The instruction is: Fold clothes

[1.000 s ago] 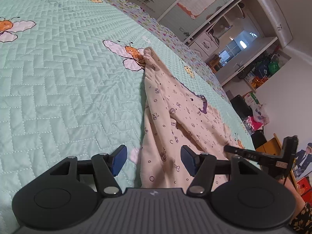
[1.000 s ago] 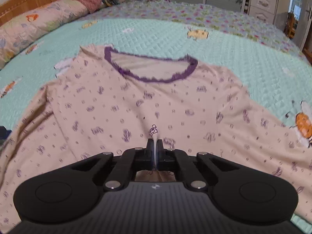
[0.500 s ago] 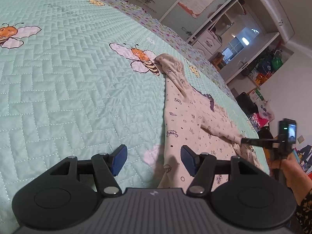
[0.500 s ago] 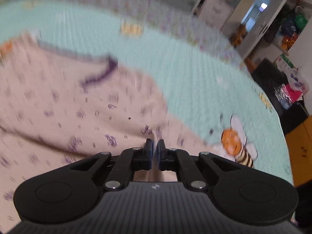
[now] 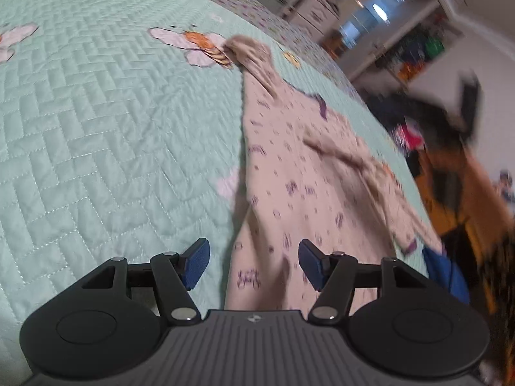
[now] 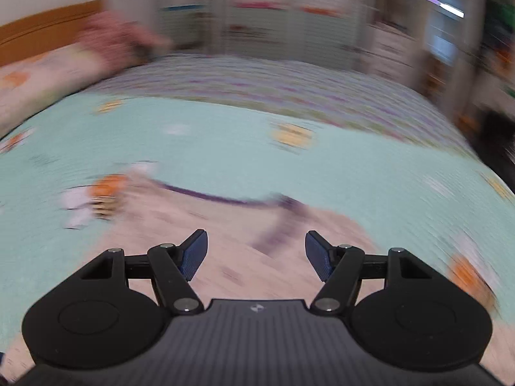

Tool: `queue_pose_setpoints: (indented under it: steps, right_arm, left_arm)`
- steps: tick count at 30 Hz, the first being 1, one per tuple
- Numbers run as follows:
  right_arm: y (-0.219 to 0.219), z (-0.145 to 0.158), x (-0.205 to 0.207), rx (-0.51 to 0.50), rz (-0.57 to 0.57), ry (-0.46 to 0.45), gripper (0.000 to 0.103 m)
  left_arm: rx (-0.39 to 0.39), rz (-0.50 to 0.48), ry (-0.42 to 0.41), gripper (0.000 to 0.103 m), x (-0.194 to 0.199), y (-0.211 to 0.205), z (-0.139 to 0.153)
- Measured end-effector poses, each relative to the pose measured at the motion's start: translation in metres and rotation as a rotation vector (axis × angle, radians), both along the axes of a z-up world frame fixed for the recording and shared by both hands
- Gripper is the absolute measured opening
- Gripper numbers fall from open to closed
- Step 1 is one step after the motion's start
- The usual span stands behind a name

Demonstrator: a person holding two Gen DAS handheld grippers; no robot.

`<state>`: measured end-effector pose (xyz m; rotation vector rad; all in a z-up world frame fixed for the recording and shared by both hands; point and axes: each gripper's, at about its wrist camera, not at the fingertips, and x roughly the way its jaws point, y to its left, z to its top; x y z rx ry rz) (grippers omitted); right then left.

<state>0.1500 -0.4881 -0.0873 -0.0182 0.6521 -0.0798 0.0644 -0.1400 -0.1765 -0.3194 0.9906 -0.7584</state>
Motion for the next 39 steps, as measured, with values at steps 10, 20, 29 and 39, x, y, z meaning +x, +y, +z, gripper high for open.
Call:
queue_pose_setpoints:
  steps: [10, 20, 29, 39]
  right_arm:
    - [0.089, -0.021, 0.174, -0.093, 0.307, 0.154, 0.068]
    - [0.095, -0.041, 0.209, -0.038, 0.263, 0.289, 0.004]
    - [0.014, -0.07, 0.222, 0.29, -0.134, 0.259, 0.011]
    - [-0.031, -0.039, 0.115, 0.363, -0.181, -0.008, 0.047]
  left_arm:
    - [0.036, -0.097, -0.051, 0.048, -0.012, 0.002, -0.005]
    - [0.045, -0.073, -0.012, 0.004, -0.016, 0.012, -0.012]
    - [0.064, -0.082, -0.026, 0.004, -0.018, 0.012, -0.014]
    - [0.038, -0.069, 0.013, 0.006, -0.012, 0.015, -0.016]
